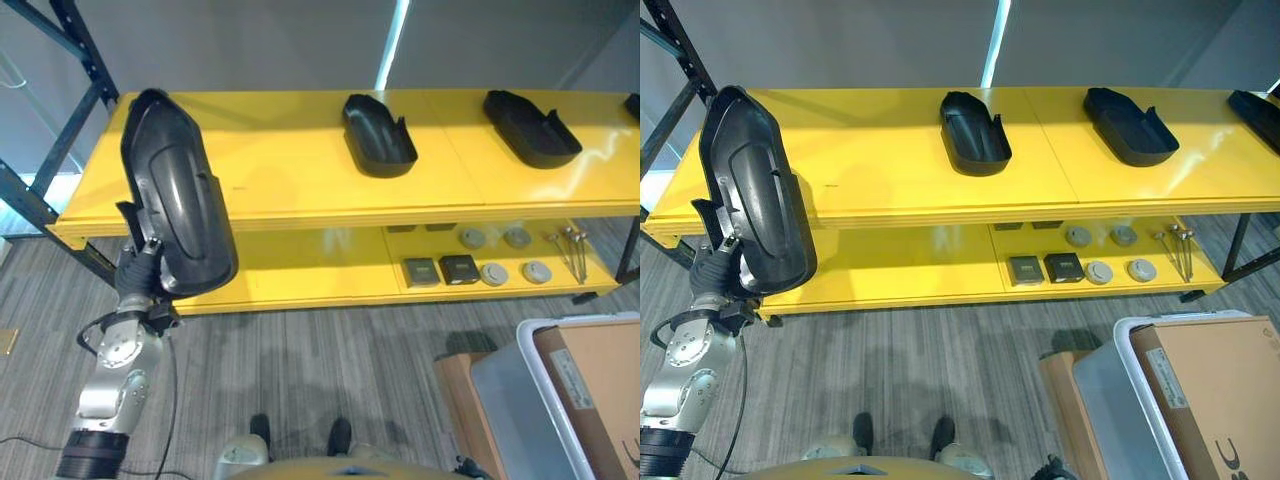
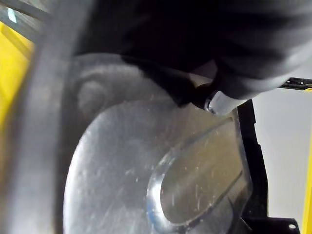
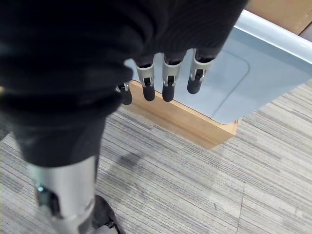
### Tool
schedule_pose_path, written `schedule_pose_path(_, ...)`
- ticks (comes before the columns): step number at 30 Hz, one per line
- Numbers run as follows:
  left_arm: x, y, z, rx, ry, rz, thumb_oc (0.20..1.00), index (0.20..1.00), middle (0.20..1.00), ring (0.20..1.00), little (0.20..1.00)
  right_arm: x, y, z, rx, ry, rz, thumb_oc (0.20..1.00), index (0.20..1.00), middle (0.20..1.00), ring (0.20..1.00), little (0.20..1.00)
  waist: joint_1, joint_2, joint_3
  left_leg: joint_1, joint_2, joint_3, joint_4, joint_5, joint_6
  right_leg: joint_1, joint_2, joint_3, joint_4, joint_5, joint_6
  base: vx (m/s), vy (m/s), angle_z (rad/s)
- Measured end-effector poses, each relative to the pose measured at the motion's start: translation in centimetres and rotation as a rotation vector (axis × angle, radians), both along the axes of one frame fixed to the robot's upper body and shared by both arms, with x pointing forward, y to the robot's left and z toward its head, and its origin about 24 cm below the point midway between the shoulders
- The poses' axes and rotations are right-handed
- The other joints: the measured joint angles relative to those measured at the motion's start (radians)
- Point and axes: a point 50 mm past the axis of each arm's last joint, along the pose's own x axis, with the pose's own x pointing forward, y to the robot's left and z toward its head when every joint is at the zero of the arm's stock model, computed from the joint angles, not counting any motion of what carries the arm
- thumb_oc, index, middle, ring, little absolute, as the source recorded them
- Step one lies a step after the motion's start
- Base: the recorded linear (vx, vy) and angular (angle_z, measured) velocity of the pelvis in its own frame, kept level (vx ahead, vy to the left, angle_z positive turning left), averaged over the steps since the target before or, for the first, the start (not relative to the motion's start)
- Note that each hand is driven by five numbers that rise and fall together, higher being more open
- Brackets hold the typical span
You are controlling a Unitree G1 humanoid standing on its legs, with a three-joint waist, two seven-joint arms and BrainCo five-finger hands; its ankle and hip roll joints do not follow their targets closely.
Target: Move parts from the plastic box to the shelf.
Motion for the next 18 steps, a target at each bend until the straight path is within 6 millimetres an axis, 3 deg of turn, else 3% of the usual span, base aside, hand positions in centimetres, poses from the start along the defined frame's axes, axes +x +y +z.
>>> schedule_pose_path(1,0.3,-0.2,0.1,-0.011,-0.008,0.000,0.200,0.200,0.200,0.200,0.200,0.2,0.0,-0.1,0.003,0.007,-0.010,1.000,1.000,1.000,1.000,1.000,0.008,-0.014,0.008,-0.112,0.009,-0.009,0.211,-0.015,-0.022,-0.021,-0.010,-0.003,0.041,-0.027,-0.034,0.06,-0.108,0.20)
schedule_pose_path(2,0.3,-0.3,-0.2,-0.029,0.005,0.004,0.200,0.200,0.200,0.200,0.200,-0.2,-0.3,-0.1,-0.006,0.021,-0.020,1.000,1.000,1.000,1.000,1.000,0.009,-0.020,0.009,-0.191,0.022,-0.015,0.374,0.006,-0.040,-0.010,-0.024,-0.001,0.052,-0.027,-0.047,0.15,-0.029,0.17)
schedule_pose_path(4,0.2,-0.3,-0.4,-0.042,0.013,0.016,0.200,0.200,0.200,0.200,0.200,-0.8,-0.9,-0.1,-0.023,0.045,-0.029,1.000,1.000,1.000,1.000,1.000,0.015,-0.016,0.008,-0.194,0.031,-0.024,0.419,0.025,-0.043,0.007,-0.022,0.002,0.058,-0.038,-0.050,0.26,0.102,0.07)
schedule_pose_path(5,0.2,0.0,-0.3,-0.042,0.007,0.026,0.200,0.200,0.200,0.200,0.200,-1.1,-1.5,0.0,-0.039,0.055,-0.044,1.000,1.000,1.000,1.000,1.000,0.011,-0.014,0.009,-0.202,0.052,-0.019,0.417,-0.009,-0.039,0.015,-0.015,0.000,0.057,-0.049,-0.055,0.22,0.258,-0.08)
schedule_pose_path(6,0.1,0.3,-0.3,-0.042,0.007,0.040,0.200,0.200,0.200,0.200,0.200,-1.1,-1.8,0.0,-0.045,0.058,-0.057,1.000,1.000,1.000,1.000,1.000,0.011,-0.012,0.009,-0.154,0.063,0.001,0.319,-0.035,-0.004,0.016,-0.013,0.000,0.060,-0.052,-0.060,0.25,0.336,-0.09)
schedule_pose_path(7,0.1,0.4,-0.3,-0.042,0.007,0.046,0.200,0.200,0.200,0.200,0.200,-1.3,-2.0,0.1,-0.052,0.063,-0.057,1.000,1.000,1.000,1.000,1.000,0.004,-0.009,0.009,-0.118,0.067,0.010,0.227,-0.044,0.007,0.015,-0.013,0.001,0.067,-0.055,-0.063,0.18,0.276,-0.02)
schedule_pose_path(8,0.1,0.4,-0.3,-0.044,0.007,0.047,0.200,0.200,0.200,0.200,0.200,-1.5,-2.2,0.1,-0.056,0.066,-0.062,1.000,1.000,1.000,1.000,1.000,-0.014,0.000,0.005,-0.091,0.079,0.007,0.107,-0.031,-0.010,0.018,-0.010,-0.003,0.066,-0.057,-0.054,0.24,0.285,0.17)
schedule_pose_path(9,0.2,0.4,-0.4,-0.045,0.004,0.046,0.200,0.200,0.200,0.200,0.200,-1.8,-2.6,0.3,-0.067,0.071,-0.064,1.000,1.000,1.000,1.000,1.000,-0.030,0.018,0.002,-0.038,0.110,0.003,-0.097,0.001,-0.034,0.015,0.006,-0.003,0.062,-0.056,-0.051,0.25,0.261,0.23)
schedule_pose_path(10,0.3,0.3,-0.3,-0.048,0.001,0.039,0.200,0.200,0.200,0.200,0.200,-1.8,-2.8,0.3,-0.070,0.071,-0.067,1.000,1.000,1.000,1.000,1.000,-0.037,0.027,0.006,-0.031,0.133,0.001,-0.149,0.017,-0.038,0.017,0.013,-0.001,0.062,-0.056,-0.050,0.20,0.265,0.16)
schedule_pose_path(12,0.4,-0.1,-0.5,-0.058,0.000,0.020,0.200,0.200,0.200,0.200,0.200,-2.7,-2.9,0.3,-0.073,0.086,-0.079,1.000,1.000,1.000,1.000,1.000,-0.039,0.039,0.023,-0.052,0.183,0.004,-0.153,0.033,-0.054,0.019,0.013,0.005,0.074,-0.061,-0.044,0.20,0.330,-0.04)
schedule_pose_path(14,0.4,-0.1,-0.5,-0.056,-0.002,0.017,0.200,0.200,0.200,0.200,0.200,-1.8,-3.2,0.6,-0.082,0.063,-0.073,1.000,1.000,1.000,1.000,1.000,-0.023,0.057,0.048,-0.038,0.195,0.003,-0.153,0.043,-0.039,0.018,-0.006,0.032,0.110,-0.078,-0.019,0.20,0.331,-0.43)
schedule_pose_path(16,0.4,0.0,-0.8,-0.053,0.008,0.012,0.200,0.200,0.200,0.200,0.200,-1.1,-3.5,0.8,-0.092,0.057,-0.062,1.000,1.000,1.000,1.000,1.000,-0.016,0.077,0.049,-0.031,0.179,-0.001,-0.109,0.025,-0.021,0.002,-0.029,0.033,0.152,-0.096,0.009,0.17,0.296,-0.39)
schedule_pose_path(17,0.5,0.0,-0.7,-0.049,0.003,0.007,0.200,0.200,0.200,0.200,0.200,-1.0,-3.4,0.8,-0.083,0.055,-0.069,1.000,1.000,1.000,1.000,1.000,-0.014,0.075,0.058,-0.036,0.160,-0.017,-0.081,0.051,-0.042,-0.002,-0.053,0.043,0.179,-0.108,0.025,0.25,0.398,-0.28)
schedule_pose_path(18,0.6,0.1,-0.8,-0.048,0.008,0.007,0.200,0.200,0.200,0.200,0.200,-0.7,-2.9,0.6,-0.056,0.046,-0.084,1.000,1.000,1.000,1.000,1.000,-0.002,0.049,0.065,-0.048,0.110,-0.019,-0.030,0.053,-0.035,-0.008,-0.108,0.057,0.203,-0.124,0.046,0.28,0.439,-0.24)
